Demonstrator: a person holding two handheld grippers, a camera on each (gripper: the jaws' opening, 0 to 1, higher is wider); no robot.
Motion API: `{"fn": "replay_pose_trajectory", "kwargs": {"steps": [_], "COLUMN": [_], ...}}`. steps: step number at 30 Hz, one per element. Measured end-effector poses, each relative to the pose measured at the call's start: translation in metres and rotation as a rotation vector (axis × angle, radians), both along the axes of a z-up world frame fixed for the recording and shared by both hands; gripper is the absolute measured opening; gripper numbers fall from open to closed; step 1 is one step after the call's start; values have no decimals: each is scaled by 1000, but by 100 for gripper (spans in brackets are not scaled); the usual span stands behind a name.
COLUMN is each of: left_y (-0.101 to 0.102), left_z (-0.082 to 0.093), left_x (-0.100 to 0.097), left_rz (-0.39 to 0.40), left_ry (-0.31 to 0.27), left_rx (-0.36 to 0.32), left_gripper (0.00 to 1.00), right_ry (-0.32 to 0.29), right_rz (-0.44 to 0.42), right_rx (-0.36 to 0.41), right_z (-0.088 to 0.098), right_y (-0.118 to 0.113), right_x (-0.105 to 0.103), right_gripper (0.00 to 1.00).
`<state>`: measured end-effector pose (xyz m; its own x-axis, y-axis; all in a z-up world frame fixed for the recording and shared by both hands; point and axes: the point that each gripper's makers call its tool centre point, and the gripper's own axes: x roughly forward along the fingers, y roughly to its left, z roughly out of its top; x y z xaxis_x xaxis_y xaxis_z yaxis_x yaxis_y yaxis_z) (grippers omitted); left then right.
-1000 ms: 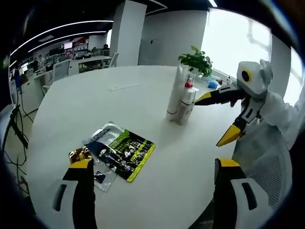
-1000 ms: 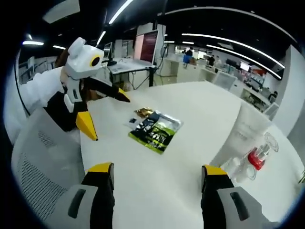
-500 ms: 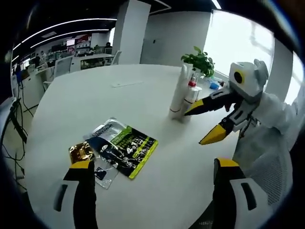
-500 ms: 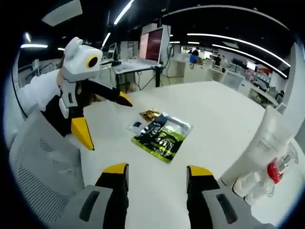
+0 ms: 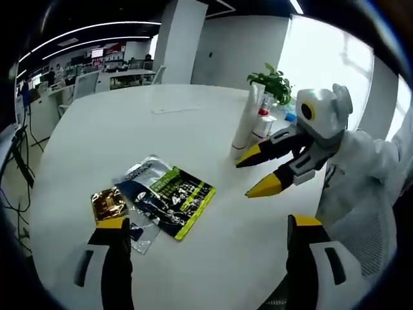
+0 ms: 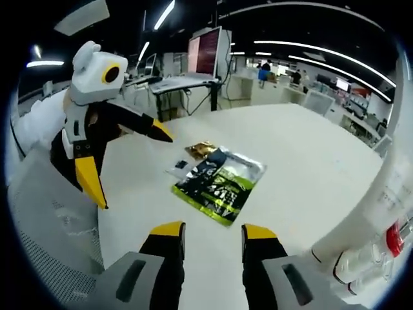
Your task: Arrange the skincare products in the storage area until every visible bottle or jar stands upright without overlapping.
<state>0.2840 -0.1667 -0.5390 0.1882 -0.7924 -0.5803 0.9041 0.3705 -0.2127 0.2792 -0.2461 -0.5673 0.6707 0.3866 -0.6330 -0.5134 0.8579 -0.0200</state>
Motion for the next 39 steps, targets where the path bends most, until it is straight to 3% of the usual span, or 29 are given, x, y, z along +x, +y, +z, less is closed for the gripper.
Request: {"fn": "replay_pose_trajectory", "kwargs": {"steps": [5,11,18,21,25,31,39], "left_y": [-1,-1,0,2,3,3,3], "left_z": [-1,-4,-6,-10,-14,-15,-19], "left_x": [-1,-1,-1,4,7,6,6], "left_rz": [7,8,16,19,22,24,36], "left_ry": [8,19,31,40,49,58,86], "left_rx": [-3,-1,2,-1,4,6,-14], "left_gripper": [94,93,93,93,92,92,90], "right_ry": [-1,40,52,34,53,56,55], "right_rz": [-18,-10,-58,-55,-77,-93,-119], "right_rx": [3,-22,-14,-68,-21,-34,12], "right_z": [-7,-25,-37,-41,-44,-51,-50], "right_y": [1,1,-4,-7,-4,-7,-8], "right_x": [10,16,26,31,35,38,50], "right_gripper": [20,17,14,13,13,12,12]}}
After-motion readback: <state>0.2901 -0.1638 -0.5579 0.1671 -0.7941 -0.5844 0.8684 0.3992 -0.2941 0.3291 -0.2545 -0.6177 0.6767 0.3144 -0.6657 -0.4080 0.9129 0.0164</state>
